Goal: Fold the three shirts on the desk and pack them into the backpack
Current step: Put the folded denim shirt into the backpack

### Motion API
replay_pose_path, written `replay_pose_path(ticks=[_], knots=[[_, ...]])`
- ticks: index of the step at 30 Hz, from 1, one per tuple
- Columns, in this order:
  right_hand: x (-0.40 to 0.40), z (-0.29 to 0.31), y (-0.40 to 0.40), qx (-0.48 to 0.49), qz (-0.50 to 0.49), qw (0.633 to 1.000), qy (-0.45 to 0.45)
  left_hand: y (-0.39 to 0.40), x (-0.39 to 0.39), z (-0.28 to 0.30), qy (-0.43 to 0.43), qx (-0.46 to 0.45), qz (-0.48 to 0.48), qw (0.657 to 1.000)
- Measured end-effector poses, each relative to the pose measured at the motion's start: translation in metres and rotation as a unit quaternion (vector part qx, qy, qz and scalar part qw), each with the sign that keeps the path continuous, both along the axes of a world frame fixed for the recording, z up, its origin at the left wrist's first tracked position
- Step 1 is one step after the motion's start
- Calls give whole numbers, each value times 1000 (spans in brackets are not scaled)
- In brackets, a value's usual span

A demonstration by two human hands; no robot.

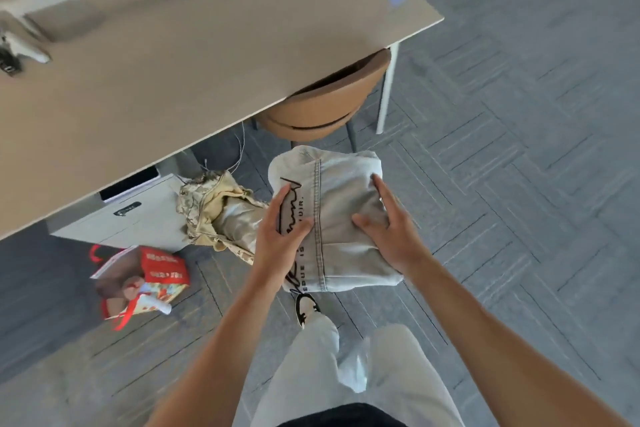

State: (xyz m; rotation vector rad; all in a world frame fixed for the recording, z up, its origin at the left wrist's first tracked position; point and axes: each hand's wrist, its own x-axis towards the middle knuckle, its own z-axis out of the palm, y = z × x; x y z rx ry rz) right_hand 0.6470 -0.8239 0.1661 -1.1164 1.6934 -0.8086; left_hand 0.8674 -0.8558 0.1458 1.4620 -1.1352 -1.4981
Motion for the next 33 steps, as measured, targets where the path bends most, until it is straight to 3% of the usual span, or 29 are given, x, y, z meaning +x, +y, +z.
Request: replay_pose_path(ticks=[7, 12, 23, 33], knots=[[5, -48, -45, 51, 121, 991, -22, 13, 1, -37, -23, 45, 132, 990], [9, -108, -76, 68, 219, 973, -23, 20, -4, -104, -33, 76, 227, 970], [54, -324, -117, 89, 335, 938, 12, 29, 19, -312, -34, 121, 346, 930], [143, -504, -230, 49, 352, 934, -29, -69, 107, -482, -16, 70, 370, 926]])
